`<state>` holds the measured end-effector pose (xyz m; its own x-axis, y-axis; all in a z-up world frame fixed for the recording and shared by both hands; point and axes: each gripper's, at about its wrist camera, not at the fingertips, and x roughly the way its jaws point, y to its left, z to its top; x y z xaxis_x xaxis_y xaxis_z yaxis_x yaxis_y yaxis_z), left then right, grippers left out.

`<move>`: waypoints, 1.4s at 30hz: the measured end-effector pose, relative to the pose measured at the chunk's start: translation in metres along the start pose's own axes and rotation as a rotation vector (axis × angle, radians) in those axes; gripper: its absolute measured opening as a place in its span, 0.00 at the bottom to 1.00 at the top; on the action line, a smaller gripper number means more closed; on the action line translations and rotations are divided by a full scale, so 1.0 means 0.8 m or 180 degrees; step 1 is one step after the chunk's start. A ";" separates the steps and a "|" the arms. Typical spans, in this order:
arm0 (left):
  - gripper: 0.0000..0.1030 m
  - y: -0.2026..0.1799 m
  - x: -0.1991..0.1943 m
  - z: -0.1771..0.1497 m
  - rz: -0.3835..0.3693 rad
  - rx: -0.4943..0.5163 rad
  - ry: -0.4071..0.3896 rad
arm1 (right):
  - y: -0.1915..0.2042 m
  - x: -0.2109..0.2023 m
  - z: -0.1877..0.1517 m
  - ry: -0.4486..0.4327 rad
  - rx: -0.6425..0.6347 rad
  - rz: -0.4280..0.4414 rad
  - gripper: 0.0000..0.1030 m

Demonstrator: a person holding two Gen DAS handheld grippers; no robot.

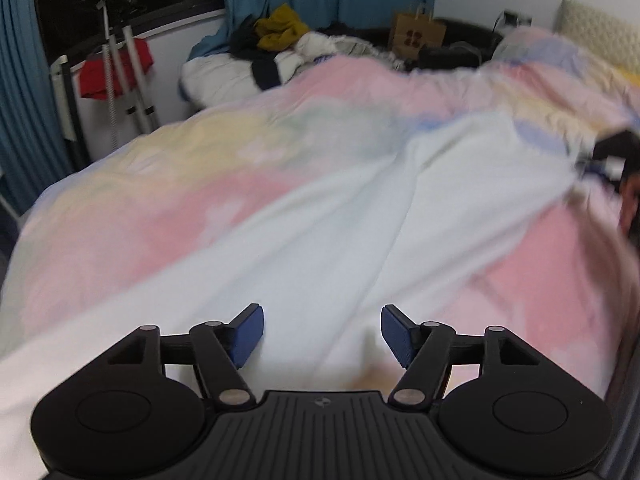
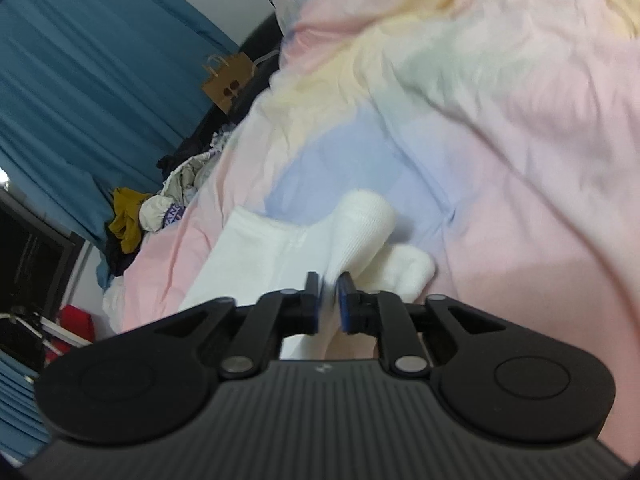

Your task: Fold clothes

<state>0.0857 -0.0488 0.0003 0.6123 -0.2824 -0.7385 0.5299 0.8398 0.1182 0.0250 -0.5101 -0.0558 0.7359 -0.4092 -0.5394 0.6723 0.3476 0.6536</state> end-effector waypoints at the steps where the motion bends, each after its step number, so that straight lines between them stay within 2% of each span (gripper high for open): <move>1: 0.65 -0.002 -0.001 -0.012 0.0054 0.0043 0.0020 | 0.005 -0.008 -0.001 -0.0064 -0.0086 0.0006 0.30; 2: 0.65 -0.004 -0.004 -0.023 0.0114 0.0088 0.0011 | 0.011 -0.018 -0.004 -0.0140 -0.0199 0.0045 0.35; 5: 0.65 -0.009 -0.011 -0.050 0.0267 0.0190 -0.0093 | 0.038 -0.056 -0.018 -0.0430 -0.0655 0.0245 0.41; 9: 0.63 -0.015 -0.016 -0.072 0.0478 0.0244 -0.0314 | 0.086 -0.096 -0.065 -0.0516 -0.1524 0.1025 0.41; 10: 0.63 -0.015 -0.016 -0.076 0.0525 0.0250 -0.0357 | 0.099 -0.101 -0.083 -0.0422 -0.1805 0.1221 0.41; 12: 0.63 -0.018 -0.017 -0.083 0.0627 0.0285 -0.0417 | 0.123 -0.101 -0.125 -0.0019 -0.2308 0.1650 0.40; 14: 0.63 -0.021 -0.017 -0.090 0.0724 0.0314 -0.0413 | 0.141 -0.092 -0.163 0.0536 -0.2637 0.1984 0.39; 15: 0.63 -0.022 -0.017 -0.092 0.0771 0.0336 -0.0401 | 0.147 -0.085 -0.182 0.0844 -0.2774 0.2085 0.39; 17: 0.63 -0.026 -0.014 -0.097 0.0885 0.0425 -0.0376 | 0.157 -0.074 -0.213 0.1271 -0.3041 0.2214 0.39; 20: 0.63 -0.038 -0.008 -0.102 0.1098 0.0740 -0.0329 | 0.166 -0.063 -0.248 0.1644 -0.3345 0.2357 0.39; 22: 0.62 -0.037 -0.004 -0.103 0.1203 0.0768 -0.0334 | 0.171 -0.058 -0.265 0.1785 -0.3508 0.2415 0.41; 23: 0.57 -0.031 -0.002 -0.102 0.1217 0.0721 -0.0333 | 0.174 -0.056 -0.271 0.1815 -0.3603 0.2445 0.41; 27: 0.27 -0.008 -0.004 -0.097 0.1195 0.0497 -0.0388 | 0.183 -0.059 -0.295 0.1944 -0.3778 0.2645 0.41; 30: 0.17 0.016 -0.023 -0.088 0.1014 0.0116 -0.0502 | 0.186 -0.066 -0.307 0.2000 -0.3896 0.2748 0.41; 33: 0.14 0.043 -0.043 -0.076 0.0812 -0.0297 -0.0608 | 0.185 -0.076 -0.311 0.1998 -0.4008 0.2781 0.39; 35: 0.14 0.067 -0.054 -0.063 0.0648 -0.0589 -0.0618 | 0.190 -0.081 -0.317 0.1984 -0.4101 0.2838 0.33; 37: 0.14 0.094 -0.061 -0.047 0.0499 -0.0918 -0.0590 | 0.191 -0.093 -0.321 0.1902 -0.4311 0.2981 0.17; 39: 0.14 0.116 -0.063 -0.038 0.0386 -0.1179 -0.0549 | 0.190 -0.110 -0.327 0.1796 -0.4595 0.3135 0.11; 42: 0.14 0.115 -0.060 -0.047 0.0401 -0.1266 -0.0578 | 0.186 -0.129 -0.339 0.1646 -0.5027 0.3294 0.10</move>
<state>0.0828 0.0593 0.0217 0.7693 -0.2135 -0.6022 0.1998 0.9756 -0.0906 0.0708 -0.1875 -0.0464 0.5804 0.5575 -0.5935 -0.7208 0.6909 -0.0559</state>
